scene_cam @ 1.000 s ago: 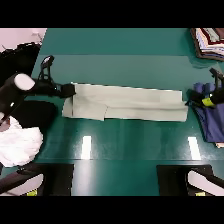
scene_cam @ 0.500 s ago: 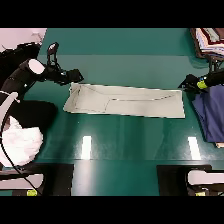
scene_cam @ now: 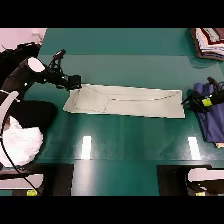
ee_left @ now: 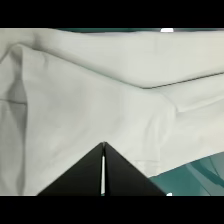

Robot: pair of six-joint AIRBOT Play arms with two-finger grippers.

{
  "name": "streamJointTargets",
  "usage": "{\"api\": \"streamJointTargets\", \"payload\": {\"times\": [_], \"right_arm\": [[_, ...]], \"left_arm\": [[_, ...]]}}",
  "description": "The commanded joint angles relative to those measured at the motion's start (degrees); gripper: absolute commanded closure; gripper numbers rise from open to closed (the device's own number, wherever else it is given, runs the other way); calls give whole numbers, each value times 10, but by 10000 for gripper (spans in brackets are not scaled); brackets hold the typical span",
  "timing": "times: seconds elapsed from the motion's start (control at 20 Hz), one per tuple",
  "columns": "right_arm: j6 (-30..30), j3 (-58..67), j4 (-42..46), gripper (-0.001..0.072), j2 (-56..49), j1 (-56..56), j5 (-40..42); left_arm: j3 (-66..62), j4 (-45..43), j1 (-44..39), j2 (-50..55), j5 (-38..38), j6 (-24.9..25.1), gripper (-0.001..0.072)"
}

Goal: Fold the shirts.

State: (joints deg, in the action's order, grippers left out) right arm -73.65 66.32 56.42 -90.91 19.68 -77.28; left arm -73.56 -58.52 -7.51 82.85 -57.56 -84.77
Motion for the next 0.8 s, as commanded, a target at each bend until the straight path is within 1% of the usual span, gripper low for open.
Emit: {"api": "streamJointTargets", "payload": {"times": [0.0,0.05,0.1,0.15,0.25,0.45,0.5,0.75], "right_arm": [[46,-44,-99,144,-32,17,16],[53,-46,-110,153,-37,9,25],[60,-45,-119,235,-39,-2,34],[68,-45,-127,334,-37,-13,47],[88,-37,-139,694,-27,-31,59],[85,35,-144,694,27,-66,33],[77,59,-150,694,46,-80,24],[30,180,-149,694,105,-177,21]], "left_arm": [[-1,19,-32,6,22,8,681],[-1,19,-50,10,38,8,681],[-1,19,-71,15,59,8,682],[-1,19,-89,21,81,8,682],[-17,20,-124,46,107,7,683],[-111,23,-175,128,91,3,682],[-133,24,-186,149,90,-6,682],[-197,34,-228,228,81,-8,683]]}}
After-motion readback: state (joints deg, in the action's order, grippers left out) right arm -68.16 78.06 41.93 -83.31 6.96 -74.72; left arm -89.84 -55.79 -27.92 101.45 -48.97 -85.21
